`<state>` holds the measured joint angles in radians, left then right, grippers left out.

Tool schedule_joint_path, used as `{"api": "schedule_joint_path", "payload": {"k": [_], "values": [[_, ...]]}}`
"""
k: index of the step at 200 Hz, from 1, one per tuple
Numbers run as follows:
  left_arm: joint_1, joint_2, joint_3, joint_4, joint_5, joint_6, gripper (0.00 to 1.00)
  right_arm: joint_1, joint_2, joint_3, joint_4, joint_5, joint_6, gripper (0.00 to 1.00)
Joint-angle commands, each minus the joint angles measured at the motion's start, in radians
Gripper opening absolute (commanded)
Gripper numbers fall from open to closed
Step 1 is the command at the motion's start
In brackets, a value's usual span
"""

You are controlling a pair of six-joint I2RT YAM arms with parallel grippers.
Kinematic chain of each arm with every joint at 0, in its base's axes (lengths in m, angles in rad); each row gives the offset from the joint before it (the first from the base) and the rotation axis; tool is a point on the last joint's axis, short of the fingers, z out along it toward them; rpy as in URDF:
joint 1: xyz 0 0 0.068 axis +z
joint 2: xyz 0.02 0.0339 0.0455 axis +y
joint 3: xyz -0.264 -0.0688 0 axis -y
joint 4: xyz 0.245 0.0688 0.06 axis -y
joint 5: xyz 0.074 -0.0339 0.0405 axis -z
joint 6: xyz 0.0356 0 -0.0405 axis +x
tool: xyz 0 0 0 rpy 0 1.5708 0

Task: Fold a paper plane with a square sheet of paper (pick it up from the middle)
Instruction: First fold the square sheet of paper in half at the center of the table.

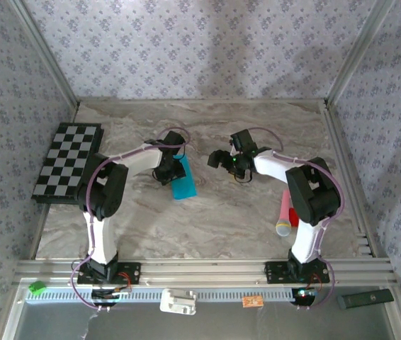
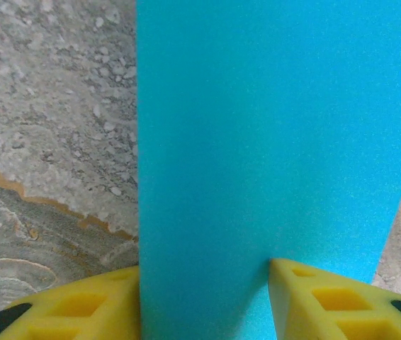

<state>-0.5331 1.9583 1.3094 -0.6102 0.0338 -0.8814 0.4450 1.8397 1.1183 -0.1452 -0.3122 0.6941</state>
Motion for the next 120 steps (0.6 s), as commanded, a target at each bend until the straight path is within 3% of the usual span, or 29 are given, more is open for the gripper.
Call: {"api": "schedule_joint_path", "payload": {"k": [1, 88, 120], "values": [[-0.007, 0.108, -0.047, -0.089, 0.008, -0.006, 0.48, 0.014, -0.023, 0.038, 0.021, -0.064, -0.039, 0.9], [-0.007, 0.123, -0.05, -0.096, 0.011, -0.012, 0.49, 0.07, 0.066, 0.101, 0.033, -0.139, -0.056, 0.73], [-0.005, 0.127, -0.052, -0.093, 0.015, -0.016, 0.49, 0.079, 0.098, 0.119, 0.048, -0.198, -0.057, 0.56]]}}
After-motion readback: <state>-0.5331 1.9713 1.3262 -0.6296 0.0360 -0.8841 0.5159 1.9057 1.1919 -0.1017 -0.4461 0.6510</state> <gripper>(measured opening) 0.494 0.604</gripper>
